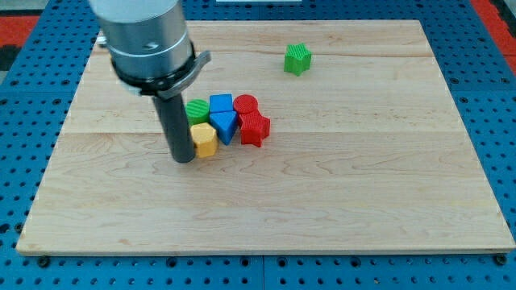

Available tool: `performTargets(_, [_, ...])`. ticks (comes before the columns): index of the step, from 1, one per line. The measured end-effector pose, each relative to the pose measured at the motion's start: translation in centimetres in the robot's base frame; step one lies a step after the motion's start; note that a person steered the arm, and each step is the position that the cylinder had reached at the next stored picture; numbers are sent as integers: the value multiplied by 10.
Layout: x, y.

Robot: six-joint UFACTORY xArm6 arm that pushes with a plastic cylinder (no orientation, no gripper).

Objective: Point at the yellow heart

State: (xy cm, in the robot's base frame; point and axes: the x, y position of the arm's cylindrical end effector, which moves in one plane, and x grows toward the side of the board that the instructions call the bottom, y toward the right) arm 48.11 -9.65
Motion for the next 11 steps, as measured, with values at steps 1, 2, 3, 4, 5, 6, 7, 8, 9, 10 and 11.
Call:
performTargets(1, [-12,25])
performTargets(2, [-14,30])
performTargets(3, [-6,-8])
performTargets(4, [-7,-73])
performTargets(5, [-14,-163])
performTargets(6, [-72,-170])
performTargets(7, [-95,-208])
performTargets(8, [-138,-188])
performTargets(9, [-167,-187])
performTargets(10, [-168,-180])
performTargets(11, [-158,-166])
